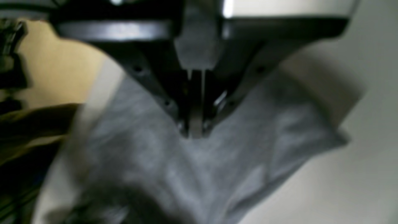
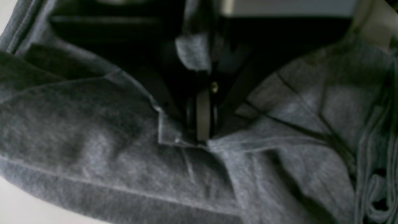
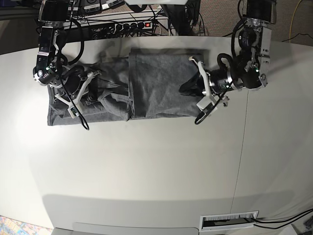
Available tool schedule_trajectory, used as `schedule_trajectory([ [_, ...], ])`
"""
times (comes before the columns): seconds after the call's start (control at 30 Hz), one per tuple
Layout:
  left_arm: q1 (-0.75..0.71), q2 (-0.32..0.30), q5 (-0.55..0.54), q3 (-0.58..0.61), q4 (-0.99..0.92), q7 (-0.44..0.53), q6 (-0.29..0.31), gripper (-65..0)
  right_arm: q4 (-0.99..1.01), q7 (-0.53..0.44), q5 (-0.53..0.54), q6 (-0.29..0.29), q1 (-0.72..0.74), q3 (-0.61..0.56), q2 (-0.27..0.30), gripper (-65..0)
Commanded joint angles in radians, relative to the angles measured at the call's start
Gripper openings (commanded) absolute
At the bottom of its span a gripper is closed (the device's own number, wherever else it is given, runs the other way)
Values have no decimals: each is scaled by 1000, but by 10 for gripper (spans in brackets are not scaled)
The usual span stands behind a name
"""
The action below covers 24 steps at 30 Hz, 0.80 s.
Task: Fold the T-shirt properly
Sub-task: 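Grasp the opposite strip end with the right gripper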
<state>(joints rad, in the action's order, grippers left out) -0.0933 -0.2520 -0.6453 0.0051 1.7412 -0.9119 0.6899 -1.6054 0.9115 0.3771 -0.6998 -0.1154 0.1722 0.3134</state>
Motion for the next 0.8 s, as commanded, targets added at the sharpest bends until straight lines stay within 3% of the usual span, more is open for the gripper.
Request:
schedule_trajectory([
  [0.0,13,-3,2,-3,3,24,8,-650,-6,69,-14,2,-1,3,14,-650],
  [0.23,10,5,20,-1,-138,148,8,-650,-40,176,73,2,-1,3,14,-650],
  [0.33,11,5,108,-1,-225,251,8,-650,-62,224,98,2,-1,3,14,-650],
  [0.5,10,-3,327,-1,-330,383,-135,-650,-112,277,118,2,-2,18,25,-650],
  [0.67,13,-12,355,-2,-342,407,-159,-650,-159,343,338,2,-1,144,64,-650],
  [0.77,13,-11,355,-2,-342,408,-159,-650,-171,420,458,2,-5,275,73,-543],
])
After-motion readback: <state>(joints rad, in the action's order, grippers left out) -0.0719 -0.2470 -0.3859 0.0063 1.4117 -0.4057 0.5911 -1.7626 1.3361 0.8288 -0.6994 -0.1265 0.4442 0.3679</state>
